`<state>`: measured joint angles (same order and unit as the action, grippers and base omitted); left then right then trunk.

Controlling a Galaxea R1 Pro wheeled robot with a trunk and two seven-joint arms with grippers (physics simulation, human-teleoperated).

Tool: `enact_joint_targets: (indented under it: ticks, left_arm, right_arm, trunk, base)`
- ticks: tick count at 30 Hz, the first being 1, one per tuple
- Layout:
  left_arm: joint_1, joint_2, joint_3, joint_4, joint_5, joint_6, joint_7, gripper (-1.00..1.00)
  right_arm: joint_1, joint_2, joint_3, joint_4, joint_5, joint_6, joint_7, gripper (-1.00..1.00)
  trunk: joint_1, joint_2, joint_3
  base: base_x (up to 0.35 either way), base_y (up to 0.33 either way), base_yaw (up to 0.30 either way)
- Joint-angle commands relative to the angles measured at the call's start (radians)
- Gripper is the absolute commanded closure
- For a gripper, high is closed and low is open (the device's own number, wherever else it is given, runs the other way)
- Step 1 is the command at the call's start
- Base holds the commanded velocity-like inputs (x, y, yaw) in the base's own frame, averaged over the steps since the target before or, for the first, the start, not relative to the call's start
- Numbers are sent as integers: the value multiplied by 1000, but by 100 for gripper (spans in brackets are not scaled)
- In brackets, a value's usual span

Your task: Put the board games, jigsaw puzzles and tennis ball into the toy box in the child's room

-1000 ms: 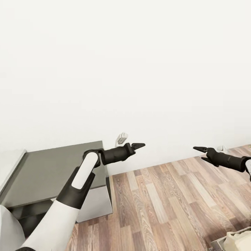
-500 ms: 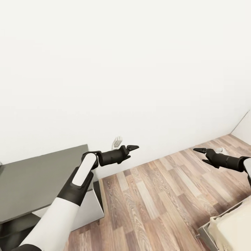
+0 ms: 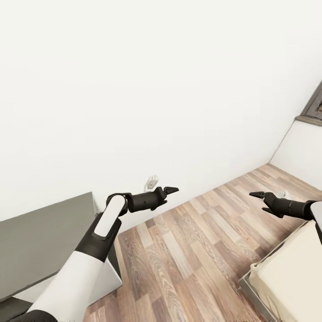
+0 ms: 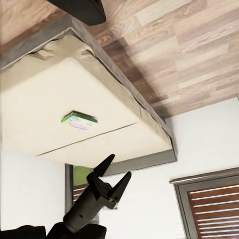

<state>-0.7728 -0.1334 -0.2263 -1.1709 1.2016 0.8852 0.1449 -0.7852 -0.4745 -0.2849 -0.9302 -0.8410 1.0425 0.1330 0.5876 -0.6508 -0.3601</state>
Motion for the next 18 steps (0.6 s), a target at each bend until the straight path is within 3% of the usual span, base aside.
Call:
enact_joint_targets:
  ticks: [1,8,18]
  left_arm:
    - [-2,-1,-1,-1,11,3,16,-100]
    - [-7,-1,-4,0,11,3,28,-100]
    - [-8,-1,-5,0,10,2,34,-100]
  right_arm:
    - [-2,0,-2,1,10,5,8,-100]
    - [-2,1,-3,4,7,5,4,-100]
    - [-2,0,-6,5,4,5,2,-100]
  trunk:
    - [0,-1,-1]
    - [0,-1,4]
    - [0,-1,11]
  base:
    - [65,0,-280]
    - [143,0,-280]
    - [274,0,-277]
